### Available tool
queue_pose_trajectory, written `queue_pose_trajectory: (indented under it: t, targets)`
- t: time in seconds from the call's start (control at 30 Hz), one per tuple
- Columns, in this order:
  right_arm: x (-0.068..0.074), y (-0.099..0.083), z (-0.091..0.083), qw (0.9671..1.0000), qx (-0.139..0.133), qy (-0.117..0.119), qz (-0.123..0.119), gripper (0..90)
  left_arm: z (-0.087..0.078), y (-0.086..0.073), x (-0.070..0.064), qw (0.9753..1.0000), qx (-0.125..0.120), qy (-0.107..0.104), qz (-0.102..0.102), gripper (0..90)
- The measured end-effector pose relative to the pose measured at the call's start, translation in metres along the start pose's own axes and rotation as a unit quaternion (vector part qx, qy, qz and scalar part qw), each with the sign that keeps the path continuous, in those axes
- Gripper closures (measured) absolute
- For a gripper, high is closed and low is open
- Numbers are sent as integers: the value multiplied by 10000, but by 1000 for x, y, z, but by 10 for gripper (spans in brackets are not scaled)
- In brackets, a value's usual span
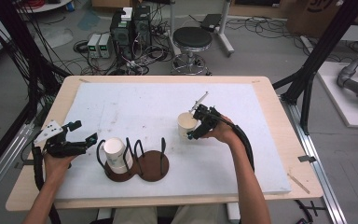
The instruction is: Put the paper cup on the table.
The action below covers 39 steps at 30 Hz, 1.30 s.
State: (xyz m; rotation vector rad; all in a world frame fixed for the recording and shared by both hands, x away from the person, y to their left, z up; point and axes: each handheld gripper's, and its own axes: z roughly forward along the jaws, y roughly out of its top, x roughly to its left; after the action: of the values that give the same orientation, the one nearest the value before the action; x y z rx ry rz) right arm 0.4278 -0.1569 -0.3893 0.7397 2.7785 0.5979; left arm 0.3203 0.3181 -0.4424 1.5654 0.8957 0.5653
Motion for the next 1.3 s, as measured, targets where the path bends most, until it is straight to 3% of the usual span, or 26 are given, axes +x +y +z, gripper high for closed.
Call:
queue_pose_trajectory:
  t: [0.23,0.73,1.0,1.13,1.3]
  targets:
    - [1,-12,-6,9999,-85,-82,58,146,-1,0,0,10000,15,11,13,62]
    - [10,-45,-17,9963,-757,-197,354,146,-2,-2,-1,10000,5,13,19,62]
    - [17,-66,-21,9912,-1146,-320,574,146,-2,-3,-2,10000,13,24,32,62]
    - [19,-80,-22,9851,-1540,-330,689,146,-1,-4,-3,10000,34,31,43,62]
    - [21,-96,-23,9779,-1838,-456,888,147,-1,-3,-5,9999,28,18,96,62]
